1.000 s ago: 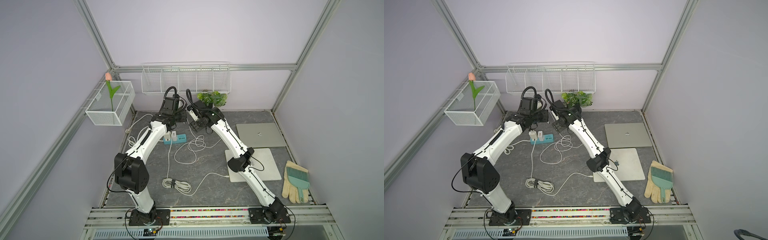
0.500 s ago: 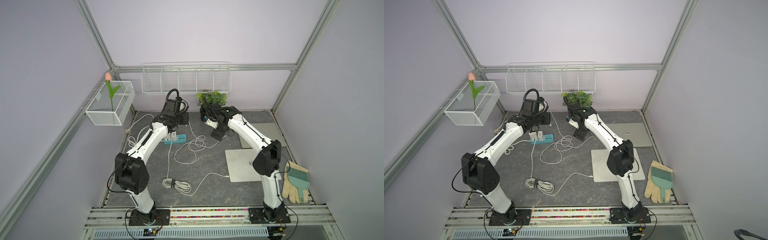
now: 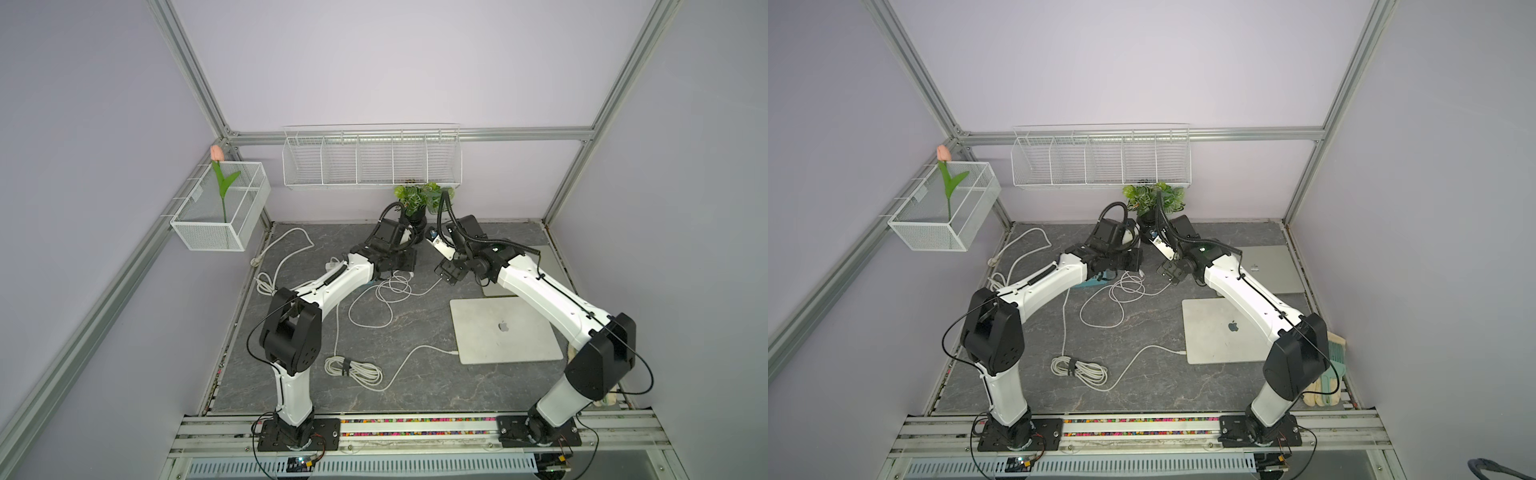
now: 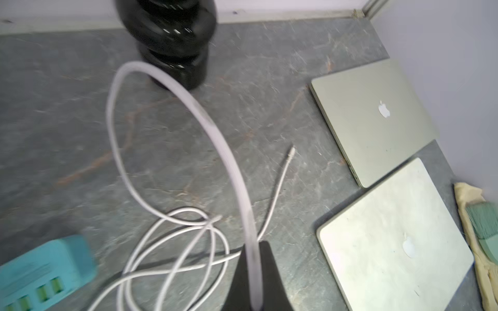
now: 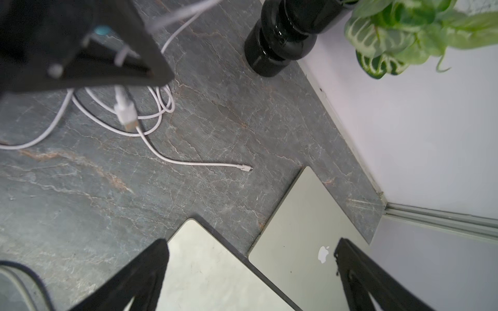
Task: Unplug the laptop charger
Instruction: Place the charging cable at the center of the board, then remove the plug from the socket.
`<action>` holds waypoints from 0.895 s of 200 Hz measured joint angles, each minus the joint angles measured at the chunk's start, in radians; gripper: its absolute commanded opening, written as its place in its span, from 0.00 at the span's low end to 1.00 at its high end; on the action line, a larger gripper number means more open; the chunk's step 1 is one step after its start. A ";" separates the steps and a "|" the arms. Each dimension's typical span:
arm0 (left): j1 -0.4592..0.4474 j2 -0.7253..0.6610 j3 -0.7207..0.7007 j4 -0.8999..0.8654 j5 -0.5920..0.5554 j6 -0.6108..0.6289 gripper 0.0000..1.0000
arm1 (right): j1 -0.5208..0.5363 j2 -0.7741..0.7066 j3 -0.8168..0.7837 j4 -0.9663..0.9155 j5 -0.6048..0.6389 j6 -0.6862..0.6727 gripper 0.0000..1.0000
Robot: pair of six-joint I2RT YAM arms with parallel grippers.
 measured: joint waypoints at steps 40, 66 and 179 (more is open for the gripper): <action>-0.066 0.196 0.135 0.013 0.050 -0.027 0.44 | -0.051 -0.052 -0.106 0.127 -0.084 0.082 1.00; -0.061 0.166 0.126 0.005 -0.001 -0.026 0.93 | -0.060 -0.087 -0.119 0.196 -0.158 0.132 0.99; 0.195 -0.217 -0.083 -0.170 -0.394 0.010 0.65 | 0.112 0.281 0.204 0.398 -0.449 0.462 0.87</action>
